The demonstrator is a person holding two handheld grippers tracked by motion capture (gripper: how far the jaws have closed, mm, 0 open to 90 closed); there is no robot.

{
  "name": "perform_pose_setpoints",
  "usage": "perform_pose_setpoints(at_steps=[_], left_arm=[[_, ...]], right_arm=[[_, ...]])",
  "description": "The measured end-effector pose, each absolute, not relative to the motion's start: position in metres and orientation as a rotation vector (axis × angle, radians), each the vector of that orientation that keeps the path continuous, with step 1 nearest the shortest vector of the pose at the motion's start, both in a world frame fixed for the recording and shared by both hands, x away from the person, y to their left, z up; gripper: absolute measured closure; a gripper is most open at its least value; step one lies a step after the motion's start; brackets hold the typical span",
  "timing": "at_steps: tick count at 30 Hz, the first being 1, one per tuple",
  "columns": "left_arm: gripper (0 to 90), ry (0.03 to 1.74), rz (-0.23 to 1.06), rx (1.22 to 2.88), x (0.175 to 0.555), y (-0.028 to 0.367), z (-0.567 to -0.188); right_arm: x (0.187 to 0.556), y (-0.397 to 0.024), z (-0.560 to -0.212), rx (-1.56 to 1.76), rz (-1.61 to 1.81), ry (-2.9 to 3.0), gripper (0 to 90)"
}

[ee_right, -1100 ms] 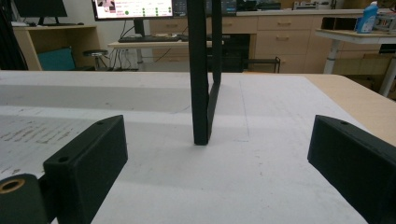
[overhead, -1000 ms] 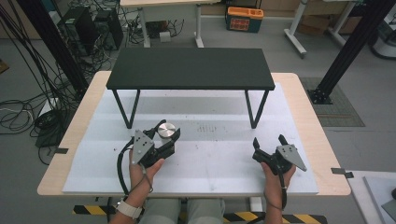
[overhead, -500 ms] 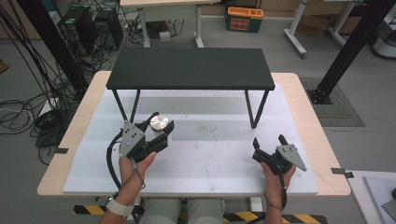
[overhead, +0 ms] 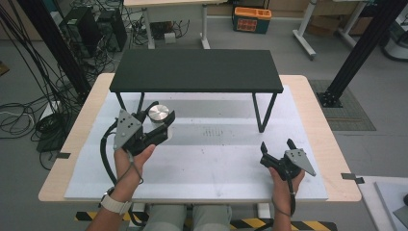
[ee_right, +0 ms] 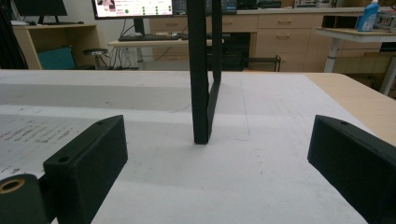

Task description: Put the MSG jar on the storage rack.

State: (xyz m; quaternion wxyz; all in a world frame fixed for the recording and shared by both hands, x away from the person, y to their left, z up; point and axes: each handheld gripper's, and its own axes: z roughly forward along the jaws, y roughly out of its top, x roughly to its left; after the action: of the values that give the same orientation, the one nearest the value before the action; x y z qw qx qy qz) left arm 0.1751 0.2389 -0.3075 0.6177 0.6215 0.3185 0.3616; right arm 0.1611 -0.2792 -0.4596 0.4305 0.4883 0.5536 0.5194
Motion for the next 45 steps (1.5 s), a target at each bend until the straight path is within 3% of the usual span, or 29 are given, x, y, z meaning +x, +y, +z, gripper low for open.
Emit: perform_pose_setpoints(at_steps=[18, 45], left_arm=[[41.5, 0.741, 0.808, 1.418, 0.202, 0.242, -0.254], [41.6, 0.764, 0.801, 1.39, 0.239, 0.245, -0.215]], right_arm=[[0.162, -0.279, -0.459, 1.222, 1.292, 1.386, 4.5], [0.162, -0.28, -0.457, 1.226, 1.29, 1.394, 4.6]])
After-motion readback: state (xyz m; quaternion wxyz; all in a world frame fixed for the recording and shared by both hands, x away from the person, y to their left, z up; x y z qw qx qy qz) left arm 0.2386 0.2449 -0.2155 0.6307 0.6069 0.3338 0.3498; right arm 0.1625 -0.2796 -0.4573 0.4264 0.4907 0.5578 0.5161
